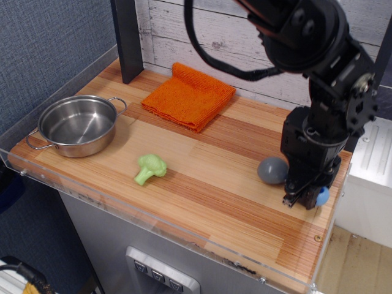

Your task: Place the spoon on top of the orange cloth.

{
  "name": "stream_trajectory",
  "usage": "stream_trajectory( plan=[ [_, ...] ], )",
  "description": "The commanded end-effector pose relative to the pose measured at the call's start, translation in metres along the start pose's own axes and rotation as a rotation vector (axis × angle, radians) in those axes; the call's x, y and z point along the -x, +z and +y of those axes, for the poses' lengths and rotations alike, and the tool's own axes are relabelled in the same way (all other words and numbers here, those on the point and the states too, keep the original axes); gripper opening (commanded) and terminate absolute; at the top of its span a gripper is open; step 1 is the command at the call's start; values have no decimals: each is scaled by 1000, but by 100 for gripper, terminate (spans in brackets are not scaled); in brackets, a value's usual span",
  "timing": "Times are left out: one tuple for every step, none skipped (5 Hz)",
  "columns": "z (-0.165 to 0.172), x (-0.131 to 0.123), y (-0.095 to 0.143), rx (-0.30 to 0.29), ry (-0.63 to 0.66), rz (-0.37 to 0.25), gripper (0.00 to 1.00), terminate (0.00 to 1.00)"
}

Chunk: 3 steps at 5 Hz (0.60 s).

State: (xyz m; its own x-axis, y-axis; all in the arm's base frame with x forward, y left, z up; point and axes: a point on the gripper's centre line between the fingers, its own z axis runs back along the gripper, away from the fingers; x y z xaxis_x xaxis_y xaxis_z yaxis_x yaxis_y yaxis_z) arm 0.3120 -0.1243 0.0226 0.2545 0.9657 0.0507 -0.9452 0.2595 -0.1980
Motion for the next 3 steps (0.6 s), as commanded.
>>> stream_trajectory(
  plan=[
    [-27, -35, 69, 123, -145, 11, 0, 0],
    [-23, -45, 106, 171, -216, 4, 0, 0],
    [-8, -50, 128, 190, -266, -2, 0, 0]
  ],
)
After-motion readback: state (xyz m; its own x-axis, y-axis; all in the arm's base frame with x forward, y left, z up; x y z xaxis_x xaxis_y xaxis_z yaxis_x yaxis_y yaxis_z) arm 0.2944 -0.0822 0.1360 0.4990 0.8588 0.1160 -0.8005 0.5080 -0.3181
